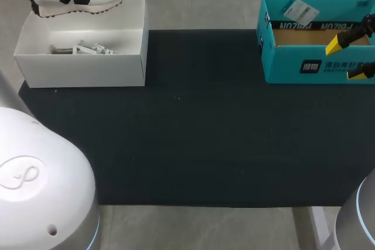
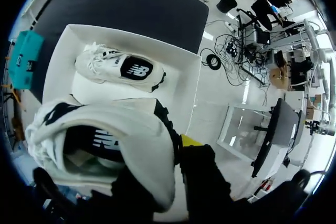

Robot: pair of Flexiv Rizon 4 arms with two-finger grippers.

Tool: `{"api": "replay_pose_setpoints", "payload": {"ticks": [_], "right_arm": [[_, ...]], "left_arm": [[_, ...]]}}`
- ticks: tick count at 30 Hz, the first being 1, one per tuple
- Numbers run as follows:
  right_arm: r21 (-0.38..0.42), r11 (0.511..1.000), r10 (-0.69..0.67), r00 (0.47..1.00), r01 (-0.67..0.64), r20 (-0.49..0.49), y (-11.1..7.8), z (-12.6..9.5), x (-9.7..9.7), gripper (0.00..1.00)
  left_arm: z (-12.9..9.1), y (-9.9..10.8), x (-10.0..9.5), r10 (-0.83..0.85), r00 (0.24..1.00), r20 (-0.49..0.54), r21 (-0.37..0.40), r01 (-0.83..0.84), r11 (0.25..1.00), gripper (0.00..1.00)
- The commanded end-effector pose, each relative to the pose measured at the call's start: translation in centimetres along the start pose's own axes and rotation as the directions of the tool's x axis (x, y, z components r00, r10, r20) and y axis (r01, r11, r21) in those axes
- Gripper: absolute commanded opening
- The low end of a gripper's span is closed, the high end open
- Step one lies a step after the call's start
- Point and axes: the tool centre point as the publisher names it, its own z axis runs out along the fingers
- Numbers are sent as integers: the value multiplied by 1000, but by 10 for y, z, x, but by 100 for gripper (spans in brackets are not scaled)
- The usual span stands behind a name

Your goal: Take the shoe out of the shoebox, open the shoe tongue, remove and reinsert the insole, then place the shoe into the shoebox

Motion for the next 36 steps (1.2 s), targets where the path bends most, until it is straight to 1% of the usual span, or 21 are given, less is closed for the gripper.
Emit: {"api": "replay_pose_setpoints", "payload": {"ticks": [1,2,4,5,12,18,22,27,31,32,34,36], "right_arm": [[-1,1000,2,1000,-2,2,0,1,0,100],[-1,1000,2,1000,-2,2,0,1,0,100],[-1,1000,2,1000,-2,2,0,1,0,100],[-1,1000,2,1000,-2,2,0,1,0,100],[-1,1000,2,1000,-2,2,0,1,0,100],[-1,1000,2,1000,-2,2,0,1,0,100],[-1,1000,2,1000,-2,2,0,1,0,100],[-1,1000,2,1000,-2,2,0,1,0,100],[-1,1000,2,1000,-2,2,0,1,0,100],[-1,1000,2,1000,-2,2,0,1,0,100],[-1,1000,2,1000,-2,2,0,1,0,100],[-1,1000,2,1000,-2,2,0,1,0,100]], "left_arm": [[11,7,0,377,922,88,-66,-372,926,0],[12,6,0,385,917,105,-71,-379,923,0],[15,6,-2,397,910,118,-47,-394,918,0],[15,6,-2,398,910,118,-49,-395,917,0],[19,7,-3,435,899,56,-55,-433,900,0],[29,11,-5,376,926,16,-66,-374,925,0],[35,13,-7,348,937,23,-73,-345,936,0],[44,24,-10,328,944,37,-109,-322,940,0],[52,37,-16,323,946,38,-115,-316,942,0],[52,38,-18,332,942,43,-109,-326,939,0],[50,38,-21,334,942,28,-69,-332,941,0],[50,38,-21,334,942,28,-69,-332,941,0]]}}
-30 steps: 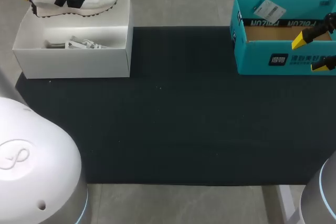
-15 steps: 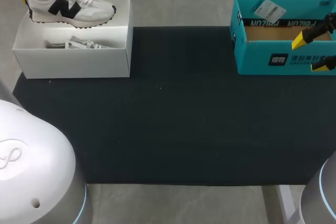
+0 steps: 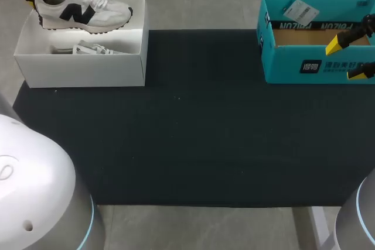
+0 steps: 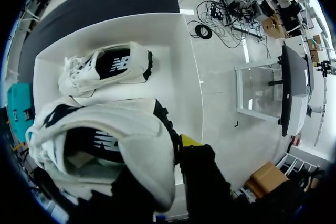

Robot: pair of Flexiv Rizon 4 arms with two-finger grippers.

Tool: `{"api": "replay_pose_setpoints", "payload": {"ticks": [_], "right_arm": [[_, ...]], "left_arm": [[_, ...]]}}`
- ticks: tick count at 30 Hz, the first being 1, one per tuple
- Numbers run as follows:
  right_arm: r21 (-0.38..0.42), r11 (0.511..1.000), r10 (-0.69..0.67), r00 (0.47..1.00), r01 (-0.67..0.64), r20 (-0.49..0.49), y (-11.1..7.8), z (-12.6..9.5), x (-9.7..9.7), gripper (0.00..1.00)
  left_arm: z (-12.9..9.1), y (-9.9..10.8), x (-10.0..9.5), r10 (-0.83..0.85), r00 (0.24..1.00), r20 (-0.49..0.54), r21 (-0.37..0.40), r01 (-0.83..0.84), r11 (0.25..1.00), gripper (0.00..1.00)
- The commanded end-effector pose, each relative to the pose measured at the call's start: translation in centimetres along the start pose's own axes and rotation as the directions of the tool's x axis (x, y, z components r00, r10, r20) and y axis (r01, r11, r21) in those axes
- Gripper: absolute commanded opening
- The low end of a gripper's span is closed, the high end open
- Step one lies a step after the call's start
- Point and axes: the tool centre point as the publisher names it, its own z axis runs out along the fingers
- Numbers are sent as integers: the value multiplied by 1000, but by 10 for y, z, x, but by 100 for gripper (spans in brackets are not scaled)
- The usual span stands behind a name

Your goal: Take the shoe out of the shoebox, open the shoe tongue, remove and reinsert the insole, then place the shoe into the shoebox

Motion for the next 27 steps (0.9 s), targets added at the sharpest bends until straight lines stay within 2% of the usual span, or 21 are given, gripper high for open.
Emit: {"api": "replay_pose_setpoints", "payload": {"ticks": [1,12,13,17,19,27], "right_arm": [[-1,1000,2,1000,-2,2,0,1,0,100],[-1,1000,2,1000,-2,2,0,1,0,100],[-1,1000,2,1000,-2,2,0,1,0,100],[-1,1000,2,1000,-2,2,0,1,0,100],[-1,1000,2,1000,-2,2,0,1,0,100],[-1,1000,2,1000,-2,2,0,1,0,100]], "left_arm": [[-2,15,0,0,1000,-4,38,0,999,0],[-2,15,0,0,1000,-4,38,0,999,0],[2,16,-2,-17,1000,-6,19,17,1000,0],[16,17,-6,-36,999,33,26,35,999,0],[22,18,-7,-60,998,36,-10,60,998,0],[61,33,-10,-100,995,28,28,99,995,0]]}}
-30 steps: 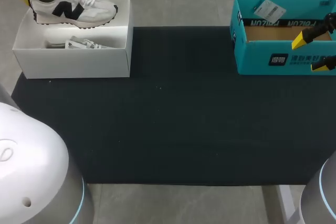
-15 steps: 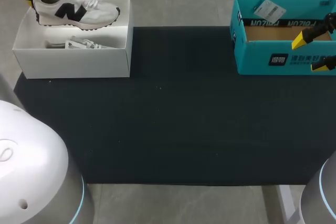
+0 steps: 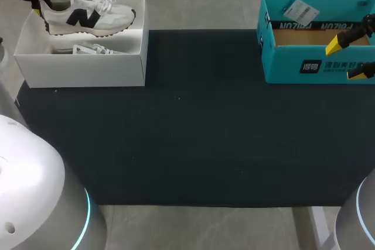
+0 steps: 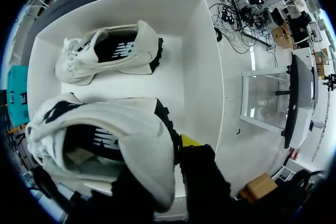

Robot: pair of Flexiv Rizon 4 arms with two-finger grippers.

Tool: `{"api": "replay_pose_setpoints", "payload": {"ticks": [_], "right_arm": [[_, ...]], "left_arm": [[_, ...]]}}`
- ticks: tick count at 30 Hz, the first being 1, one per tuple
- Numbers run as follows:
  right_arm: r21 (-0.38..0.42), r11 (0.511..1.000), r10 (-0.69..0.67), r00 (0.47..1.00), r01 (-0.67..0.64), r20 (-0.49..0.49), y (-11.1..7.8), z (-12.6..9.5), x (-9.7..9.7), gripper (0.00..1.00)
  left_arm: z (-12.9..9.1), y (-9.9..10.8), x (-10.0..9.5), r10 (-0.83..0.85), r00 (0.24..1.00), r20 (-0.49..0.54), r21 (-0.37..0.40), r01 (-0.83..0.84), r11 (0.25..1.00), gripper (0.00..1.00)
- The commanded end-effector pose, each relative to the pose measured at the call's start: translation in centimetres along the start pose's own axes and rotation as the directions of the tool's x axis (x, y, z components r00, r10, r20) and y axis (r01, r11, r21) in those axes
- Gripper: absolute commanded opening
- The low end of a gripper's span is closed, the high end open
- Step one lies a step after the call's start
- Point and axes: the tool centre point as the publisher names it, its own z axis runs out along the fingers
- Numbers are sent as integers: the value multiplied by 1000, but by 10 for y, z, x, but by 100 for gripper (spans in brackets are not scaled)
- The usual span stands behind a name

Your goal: Take the shoe out of the shoebox, open the shoe tongue, remove and reinsert the insole, then place the shoe into the shoebox

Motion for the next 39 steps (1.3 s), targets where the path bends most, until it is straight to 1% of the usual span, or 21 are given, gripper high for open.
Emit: {"api": "replay_pose_setpoints", "payload": {"ticks": [1,2,6,8,9,16,20,29,32,33,34,35,39], "right_arm": [[-1,1000,2,1000,-2,2,0,1,0,100],[-1,1000,2,1000,-2,2,0,1,0,100],[-1,1000,2,1000,-2,2,0,1,0,100],[-1,1000,2,1000,-2,2,0,1,0,100],[-1,1000,2,1000,-2,2,0,1,0,100],[-1,1000,2,1000,-2,2,0,1,0,100],[-1,1000,2,1000,-2,2,0,1,0,100],[-1,1000,2,1000,-2,2,0,1,0,100],[-1,1000,2,1000,-2,2,0,1,0,100],[-1,1000,2,1000,-2,2,0,1,0,100],[-1,1000,2,1000,-2,2,0,1,0,100],[-1,1000,2,1000,-2,2,0,1,0,100],[-1,1000,2,1000,-2,2,0,1,0,100]], "left_arm": [[25,21,-2,9,1000,-5,36,-9,999,0],[30,22,-2,14,1000,1,52,-14,999,0],[45,27,-2,26,1000,-4,28,-26,999,0],[52,29,-2,37,999,3,33,-37,999,0],[54,30,-2,52,999,5,14,-52,999,0],[72,39,-1,87,996,20,-18,-86,996,0],[87,43,-3,90,996,-6,-41,-90,995,0],[109,43,-10,95,995,-18,-9,-95,995,0],[112,42,-10,90,996,-18,10,-90,996,0],[110,42,-9,92,996,-9,21,-92,996,20],[107,41,-9,89,996,-5,23,-89,996,48],[104,41,-8,86,996,-3,27,-86,996,100],[85,42,-6,68,997,24,45,-69,997,100]]}}
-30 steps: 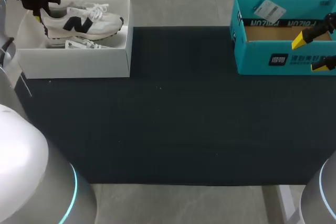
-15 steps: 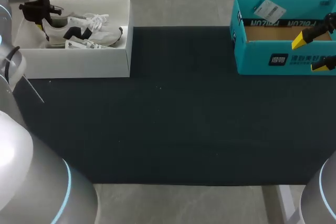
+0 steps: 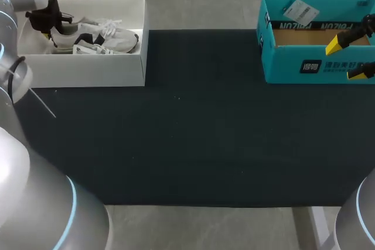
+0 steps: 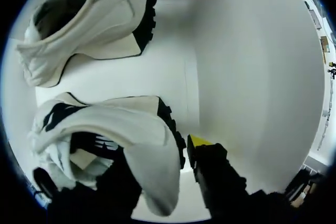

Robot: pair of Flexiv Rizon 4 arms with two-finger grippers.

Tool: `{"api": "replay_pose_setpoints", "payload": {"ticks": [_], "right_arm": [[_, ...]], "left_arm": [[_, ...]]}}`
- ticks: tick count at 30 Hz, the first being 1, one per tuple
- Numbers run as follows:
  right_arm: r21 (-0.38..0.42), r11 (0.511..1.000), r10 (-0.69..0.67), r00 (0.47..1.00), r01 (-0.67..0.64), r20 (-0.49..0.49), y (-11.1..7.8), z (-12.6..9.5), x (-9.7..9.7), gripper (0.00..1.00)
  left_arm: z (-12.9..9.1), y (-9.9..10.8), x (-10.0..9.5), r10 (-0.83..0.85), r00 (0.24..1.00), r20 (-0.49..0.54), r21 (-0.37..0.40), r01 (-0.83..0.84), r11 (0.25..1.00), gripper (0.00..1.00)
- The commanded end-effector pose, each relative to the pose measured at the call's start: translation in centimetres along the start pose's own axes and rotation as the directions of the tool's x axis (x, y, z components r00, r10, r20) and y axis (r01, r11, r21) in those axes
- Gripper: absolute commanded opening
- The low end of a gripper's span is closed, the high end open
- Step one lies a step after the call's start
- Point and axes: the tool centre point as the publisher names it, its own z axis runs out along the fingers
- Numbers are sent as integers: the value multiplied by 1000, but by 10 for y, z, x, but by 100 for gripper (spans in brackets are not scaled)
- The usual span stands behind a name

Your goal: Take the shoe out of the shoebox, open the shoe tongue, remove and reinsert the insole, then place the shoe into the shoebox

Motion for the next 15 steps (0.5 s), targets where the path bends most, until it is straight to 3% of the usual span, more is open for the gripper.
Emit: {"api": "replay_pose_setpoints", "payload": {"ticks": [1,11,15], "right_arm": [[-1,1000,2,1000,-2,2,0,1,0,100],[-1,1000,2,1000,-2,2,0,1,0,100],[-1,1000,2,1000,-2,2,0,1,0,100]], "left_arm": [[-17,34,9,-9,1000,19,105,7,994,100],[-69,32,3,-94,995,26,157,89,984,100],[-87,23,5,-86,995,51,128,79,989,100]]}}
